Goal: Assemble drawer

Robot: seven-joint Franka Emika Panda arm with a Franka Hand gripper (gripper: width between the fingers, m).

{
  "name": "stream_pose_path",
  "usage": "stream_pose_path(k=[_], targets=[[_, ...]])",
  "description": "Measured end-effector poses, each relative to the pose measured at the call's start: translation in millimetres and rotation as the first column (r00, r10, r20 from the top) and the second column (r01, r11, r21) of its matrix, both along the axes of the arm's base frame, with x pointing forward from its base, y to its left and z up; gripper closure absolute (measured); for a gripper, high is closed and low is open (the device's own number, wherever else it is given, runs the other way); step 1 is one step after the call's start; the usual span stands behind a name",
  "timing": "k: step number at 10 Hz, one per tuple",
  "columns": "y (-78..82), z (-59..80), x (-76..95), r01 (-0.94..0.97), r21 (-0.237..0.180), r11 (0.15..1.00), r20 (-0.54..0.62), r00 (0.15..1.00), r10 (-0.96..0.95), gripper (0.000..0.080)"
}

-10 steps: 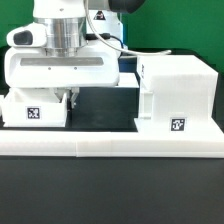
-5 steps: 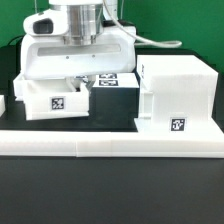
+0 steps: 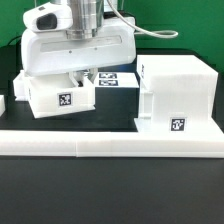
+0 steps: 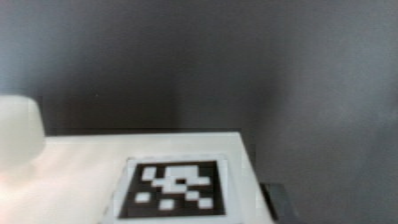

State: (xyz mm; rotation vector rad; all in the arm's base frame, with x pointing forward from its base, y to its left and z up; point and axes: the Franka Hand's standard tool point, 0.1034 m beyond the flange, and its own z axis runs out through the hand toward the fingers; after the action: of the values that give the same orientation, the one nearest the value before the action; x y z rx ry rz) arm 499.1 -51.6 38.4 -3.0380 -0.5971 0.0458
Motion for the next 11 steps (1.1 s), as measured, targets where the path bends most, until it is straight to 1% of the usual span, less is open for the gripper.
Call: stream_pose_path(k=[2,3,5,7,8,9,10,11], targets=[[8.2,-5.4,3.5,-0.254,-0.014,0.967,0.004,0.967,0.254,0.0757],[12.1,-3.6,6.1,-0.369,-0.019,0.929,0.007,0.929,0.370,0.0757],[10.3,-4.4,5.3,-0.462,-0.017,0.886,0.006,0.887,0.463,0.0757],[7.8,-5.2,4.7,-0.581,-0.017,0.814,0.003,0.814,0.581,0.0757],[7.9,-8.1,4.3,-0.647,-0.013,0.762,0.000,0.763,0.647,0.0757],[11.2,-10.1,7.3,-0.735,-0.017,0.678,-0.008,0.678,0.735,0.0757],[12.4,-11.5,11.2,-0.791,-0.015,0.611,-0.016,0.611,0.791,0.0757],[11.6,-12.0,14.3,-0.827,-0.014,0.562,-0.023,0.562,0.827,0.0757]])
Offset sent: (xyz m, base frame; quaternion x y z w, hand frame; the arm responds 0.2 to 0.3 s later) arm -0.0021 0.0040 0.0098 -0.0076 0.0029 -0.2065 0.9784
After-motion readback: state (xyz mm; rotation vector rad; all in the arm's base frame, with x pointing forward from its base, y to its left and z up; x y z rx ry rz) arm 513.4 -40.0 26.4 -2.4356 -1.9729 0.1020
